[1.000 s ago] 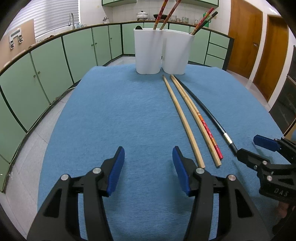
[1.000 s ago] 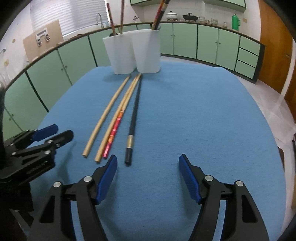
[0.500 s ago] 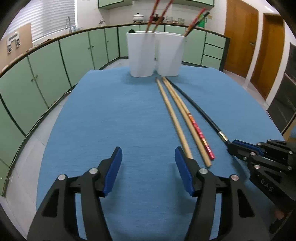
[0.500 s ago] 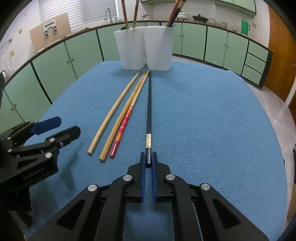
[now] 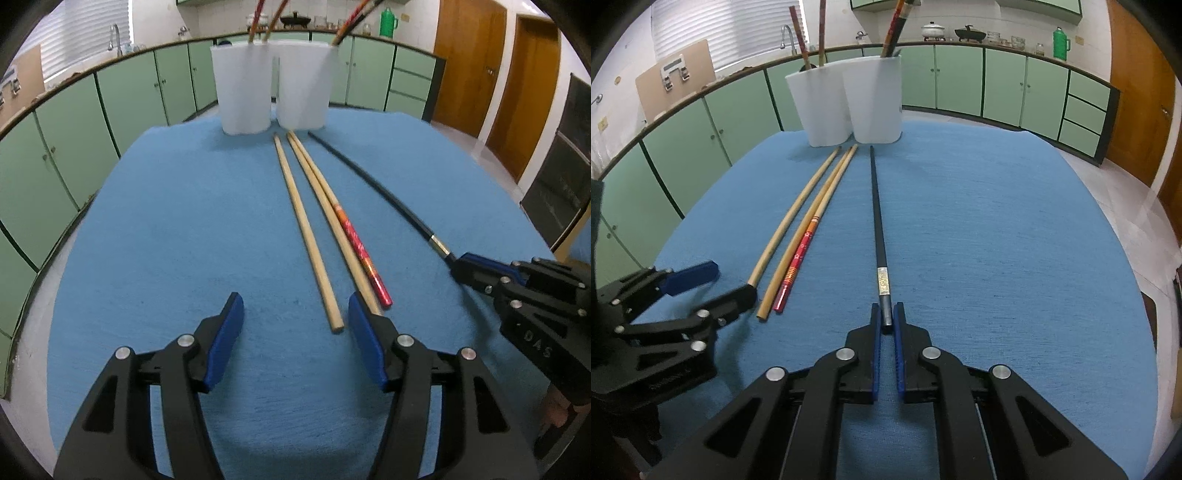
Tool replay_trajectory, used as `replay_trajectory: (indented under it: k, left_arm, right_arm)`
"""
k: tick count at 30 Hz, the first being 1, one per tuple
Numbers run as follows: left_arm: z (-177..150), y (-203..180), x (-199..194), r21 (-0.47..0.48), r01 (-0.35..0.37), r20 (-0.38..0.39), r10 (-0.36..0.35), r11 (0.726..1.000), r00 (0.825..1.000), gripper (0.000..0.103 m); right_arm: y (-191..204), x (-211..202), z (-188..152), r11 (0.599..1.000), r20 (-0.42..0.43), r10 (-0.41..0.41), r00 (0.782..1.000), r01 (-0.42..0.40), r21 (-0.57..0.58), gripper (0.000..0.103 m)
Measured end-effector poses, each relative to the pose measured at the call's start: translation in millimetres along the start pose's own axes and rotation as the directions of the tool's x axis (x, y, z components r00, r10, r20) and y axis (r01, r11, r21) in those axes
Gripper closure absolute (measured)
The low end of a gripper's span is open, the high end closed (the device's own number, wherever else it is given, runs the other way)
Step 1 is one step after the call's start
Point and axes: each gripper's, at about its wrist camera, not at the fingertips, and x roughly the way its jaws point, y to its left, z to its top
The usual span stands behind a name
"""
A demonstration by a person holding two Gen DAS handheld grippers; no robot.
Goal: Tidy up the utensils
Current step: 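Close the left tool on a plain wooden chopstick and lift it, then carry the wooden chopstick with the left tool and drop it into the caddy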
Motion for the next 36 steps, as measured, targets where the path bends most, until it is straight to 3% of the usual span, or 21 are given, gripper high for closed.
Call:
replay_trajectory:
  k: [11,15,25,31,36]
  left_arm:
    - [0.5,-7.9,0.5,0.01,-0.024,0.005,0.024,1.0,1.0,0.077]
    - [0.4,-13.6,0.5,0.037,-0.027,0.008,0.027,0.999,1.0,0.096]
    - [0.2,-6.7,-11.0,-0.007,-0.008,0.029,0.008,1.0,1.0,0.097]
    - [13.8,-3.5,-44.9,0.013,-0.019,0.118,0.017,1.0,0.993,0.097]
    - [36.3,2.5,-80.6,0.02,-0.022,0.217,0.017,1.0,0.976,0.097]
  right_arm:
    - [-2.2,3.5,-0.8,1.0,-0.001,0.013,1.0,-0.013,0.007,0.095]
    - [-1.8,3.8,-0.5,1.0,0.0,0.008,1.0,-0.008,0.002,0.096]
    - [5.2,-6.6,1.8,0.999,0.027,0.008,1.0,-0.007,-0.044,0.097]
    - [2.6,-35.7,19.9,0.999,0.094,0.021,0.995,-0.016,-0.051,0.097]
    - [-1.3,-64.7,40.0,0.998,0.158,0.035,0.987,-0.025,-0.06,0.097]
